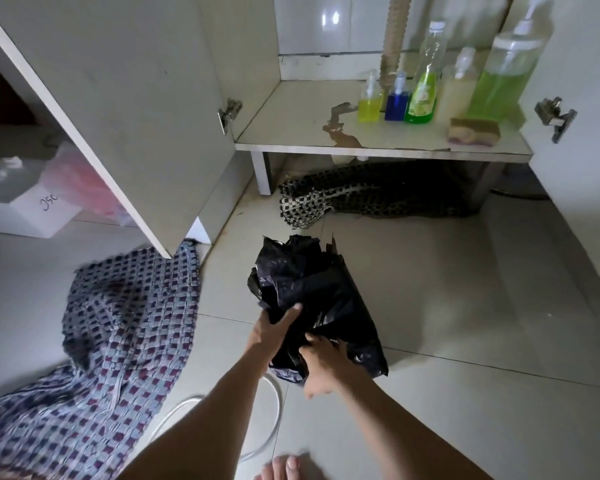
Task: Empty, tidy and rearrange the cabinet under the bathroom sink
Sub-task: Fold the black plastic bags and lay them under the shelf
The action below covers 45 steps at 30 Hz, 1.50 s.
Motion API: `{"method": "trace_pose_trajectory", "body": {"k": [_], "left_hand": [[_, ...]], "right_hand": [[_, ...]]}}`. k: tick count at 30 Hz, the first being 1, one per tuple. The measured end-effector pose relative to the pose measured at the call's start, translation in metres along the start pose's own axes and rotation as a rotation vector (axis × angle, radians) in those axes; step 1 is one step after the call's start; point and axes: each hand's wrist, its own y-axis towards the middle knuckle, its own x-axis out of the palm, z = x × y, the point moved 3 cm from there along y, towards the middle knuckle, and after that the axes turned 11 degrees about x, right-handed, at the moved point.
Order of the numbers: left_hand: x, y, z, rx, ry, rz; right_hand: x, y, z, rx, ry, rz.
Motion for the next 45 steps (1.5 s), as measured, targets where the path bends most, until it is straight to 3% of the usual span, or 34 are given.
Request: {"method": "trace_pose_trajectory", "body": {"k": [4,6,10,12,14,17,21,27,29,33,37,41,45], "left_hand": [[0.001,0.012,-0.013,-0.013,0.28,0.101],[0.002,0.019,-0.015,-0.054,0.268,0.17],[0.012,0.038,-0.023,-0.139,0.256,0.201],[0.018,0.041,-0.027,-0.158,0.268,0.18],[0.021,0.041,-0.031,-0.156,0.312,0.169],[0.019,0.043,-0.031,-0.141,0.351,0.161],[0.016,0.042,-0.025,-0.188,0.343,0.114],[0.0,0.027,-0.029,-0.271,0.063,0.129],[-0.002,0.022,-0.036,-0.284,-0.071,0.099],[0.005,0.008,-0.024,-0.319,-0.118,-0.087],[0.022,0.01,-0.019,-0.265,-0.241,-0.138],[0.038,0.016,-0.018,-0.316,-0.406,-0.181],[0.043,0.032,0.001,-0.311,-0.497,-0.167]], "right_hand": [[-0.021,0.004,0.018,-0.036,0.243,-0.175],[-0.043,0.007,0.03,-0.103,0.449,-0.149],[-0.081,0.014,0.066,-0.011,0.709,0.626],[-0.078,0.022,0.078,0.016,0.612,0.749],[-0.061,0.038,0.082,0.005,0.415,0.61],[-0.039,0.06,0.087,0.133,0.173,0.383],[-0.034,0.069,0.082,0.222,0.148,0.25],[-0.051,0.039,0.105,0.308,0.652,0.481],[-0.043,0.028,0.118,0.412,0.744,0.394],[-0.016,0.017,0.133,0.519,0.864,0.122],[-0.002,0.022,0.14,0.51,1.089,0.09],[-0.016,0.02,0.138,0.475,1.243,-0.05],[-0.048,0.026,0.141,0.405,1.305,-0.032]]}}
